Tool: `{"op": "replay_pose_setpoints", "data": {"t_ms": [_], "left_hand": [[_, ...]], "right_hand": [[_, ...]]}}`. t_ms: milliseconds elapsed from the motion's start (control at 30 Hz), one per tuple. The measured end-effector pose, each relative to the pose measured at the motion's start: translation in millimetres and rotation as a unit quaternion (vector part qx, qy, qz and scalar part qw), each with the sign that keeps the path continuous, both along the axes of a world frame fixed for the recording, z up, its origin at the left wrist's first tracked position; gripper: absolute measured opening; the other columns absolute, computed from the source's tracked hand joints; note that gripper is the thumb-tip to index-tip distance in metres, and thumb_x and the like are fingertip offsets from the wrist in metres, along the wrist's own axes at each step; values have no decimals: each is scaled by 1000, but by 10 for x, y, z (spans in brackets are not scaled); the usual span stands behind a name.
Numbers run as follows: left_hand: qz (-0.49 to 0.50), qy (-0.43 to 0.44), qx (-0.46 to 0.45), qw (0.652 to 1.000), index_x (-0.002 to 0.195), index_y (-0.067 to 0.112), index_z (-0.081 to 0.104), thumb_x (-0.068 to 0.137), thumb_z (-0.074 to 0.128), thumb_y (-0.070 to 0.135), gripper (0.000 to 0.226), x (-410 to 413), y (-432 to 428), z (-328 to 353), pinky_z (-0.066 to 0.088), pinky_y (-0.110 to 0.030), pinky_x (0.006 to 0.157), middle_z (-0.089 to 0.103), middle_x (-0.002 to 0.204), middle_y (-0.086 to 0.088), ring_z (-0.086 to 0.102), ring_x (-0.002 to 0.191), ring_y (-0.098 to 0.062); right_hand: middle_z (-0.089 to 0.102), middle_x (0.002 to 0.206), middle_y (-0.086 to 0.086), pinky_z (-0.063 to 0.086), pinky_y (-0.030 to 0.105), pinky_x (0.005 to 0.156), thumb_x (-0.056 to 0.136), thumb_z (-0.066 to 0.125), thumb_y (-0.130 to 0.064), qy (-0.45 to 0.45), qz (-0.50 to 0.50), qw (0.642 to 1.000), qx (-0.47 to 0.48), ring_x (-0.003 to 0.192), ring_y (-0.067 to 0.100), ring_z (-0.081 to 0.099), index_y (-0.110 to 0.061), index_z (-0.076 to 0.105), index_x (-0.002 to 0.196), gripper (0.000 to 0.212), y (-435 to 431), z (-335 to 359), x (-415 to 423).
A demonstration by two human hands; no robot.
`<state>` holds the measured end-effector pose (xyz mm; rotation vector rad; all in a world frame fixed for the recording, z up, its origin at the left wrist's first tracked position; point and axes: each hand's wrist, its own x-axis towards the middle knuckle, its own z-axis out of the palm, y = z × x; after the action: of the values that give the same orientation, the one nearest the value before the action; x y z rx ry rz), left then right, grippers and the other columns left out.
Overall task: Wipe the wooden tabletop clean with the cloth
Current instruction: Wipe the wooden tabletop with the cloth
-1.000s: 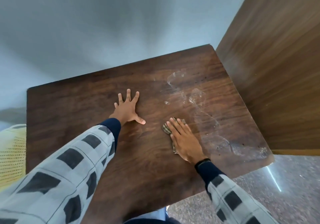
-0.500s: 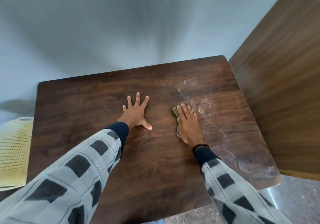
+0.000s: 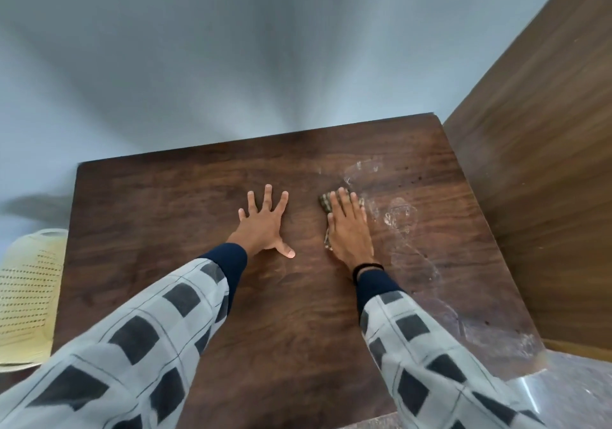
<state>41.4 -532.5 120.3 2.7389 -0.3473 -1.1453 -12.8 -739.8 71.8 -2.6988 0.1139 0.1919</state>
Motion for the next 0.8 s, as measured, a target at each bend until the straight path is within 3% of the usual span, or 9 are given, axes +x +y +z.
{"op": "replay_pose_setpoints", "data": {"t_ms": [133, 300, 467, 533, 700, 800], "left_hand": [[2, -32, -25, 999, 155, 34, -23, 59, 86, 64, 148, 196, 0, 62, 3, -70, 115, -44, 155, -4, -30, 143, -46], [38, -47, -12, 998, 155, 36, -21, 57, 88, 63, 149, 747, 118, 212, 2, -71, 114, -40, 157, -4, -28, 145, -45], [53, -1, 13, 998, 156, 35, -21, 56, 90, 60, 151, 974, 329, 145, 1, -69, 116, -39, 158, -4, -29, 145, -44], [49, 2, 11, 999, 155, 36, -22, 55, 91, 59, 153, 964, 373, 90, 1, -69, 116, -40, 157, -4, -29, 145, -44], [48, 1, 4, 999, 154, 36, -23, 55, 92, 56, 154, 981, 374, 60, 0, -69, 115, -41, 157, -3, -31, 144, -44], [48, -5, 5, 999, 154, 36, -23, 53, 92, 57, 154, 986, 380, 33, 2, -70, 115, -40, 157, -3, -30, 144, -44]], "right_hand": [[9, 168, -3, 6, 40, 125, 110, 25, -26, -19, 66, 998, 1, 155, 18, 2, -22, 19, 160, 51, -169, 45, -413], [14, 168, 2, 12, 50, 125, 108, 28, -23, -12, -32, 999, -8, 155, 25, 8, -21, 24, 159, 51, -126, -27, 187], [2, 167, -7, 1, 38, 125, 109, 19, -31, -22, 102, 994, -12, 154, 15, -5, -24, 14, 160, 52, -20, -10, 3], [-2, 166, -9, 0, 36, 125, 108, 13, -34, -25, 106, 994, -12, 153, 12, -8, -25, 10, 160, 53, -151, -17, 41], [16, 167, 3, 9, 48, 125, 109, 29, -21, -31, -28, 999, -5, 155, 26, 9, -19, 26, 158, 50, 72, -68, 758], [20, 166, 4, 11, 47, 125, 108, 31, -21, -48, 26, 999, 1, 154, 26, 12, -18, 30, 157, 50, 195, -96, 682]]}}
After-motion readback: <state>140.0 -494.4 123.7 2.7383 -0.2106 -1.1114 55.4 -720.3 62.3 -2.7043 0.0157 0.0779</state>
